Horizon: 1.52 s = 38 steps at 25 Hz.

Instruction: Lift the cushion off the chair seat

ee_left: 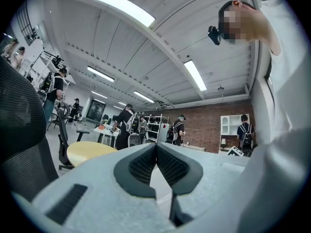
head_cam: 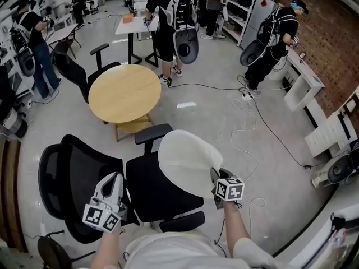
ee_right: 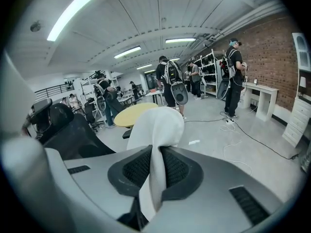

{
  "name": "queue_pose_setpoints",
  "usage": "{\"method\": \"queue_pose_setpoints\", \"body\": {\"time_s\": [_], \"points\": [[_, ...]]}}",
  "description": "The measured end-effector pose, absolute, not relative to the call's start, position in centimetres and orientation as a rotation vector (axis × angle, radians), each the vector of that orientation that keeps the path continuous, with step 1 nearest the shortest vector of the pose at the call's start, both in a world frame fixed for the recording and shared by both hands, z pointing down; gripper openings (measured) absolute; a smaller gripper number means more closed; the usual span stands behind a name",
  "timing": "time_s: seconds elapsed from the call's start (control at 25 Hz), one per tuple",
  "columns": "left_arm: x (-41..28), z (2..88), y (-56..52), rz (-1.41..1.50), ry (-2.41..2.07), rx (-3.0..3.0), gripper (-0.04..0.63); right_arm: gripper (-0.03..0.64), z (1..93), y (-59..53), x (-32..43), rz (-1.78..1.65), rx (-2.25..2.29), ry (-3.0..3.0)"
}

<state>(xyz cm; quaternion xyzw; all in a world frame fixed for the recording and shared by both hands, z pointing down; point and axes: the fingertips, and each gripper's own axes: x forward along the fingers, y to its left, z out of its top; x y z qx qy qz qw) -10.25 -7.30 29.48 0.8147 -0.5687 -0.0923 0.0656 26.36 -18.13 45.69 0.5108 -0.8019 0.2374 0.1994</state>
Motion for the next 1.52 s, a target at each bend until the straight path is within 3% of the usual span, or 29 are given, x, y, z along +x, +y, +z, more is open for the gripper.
{"method": "queue_pose_setpoints", "body": {"time_s": [0.72, 1.52], "points": [[-12.4, 26.0, -6.3, -0.406, -1.792, 2.449, 0.017, 0.052, 29.9, -18.6, 31.3, 0.389, 1.673, -2.407], [-17.5, 24.1, -3.4, -0.493, -1.926, 2.39, 0.015, 0.052, 23.4, -12.4, 33.1, 0.307, 1.886, -2.456]]}}
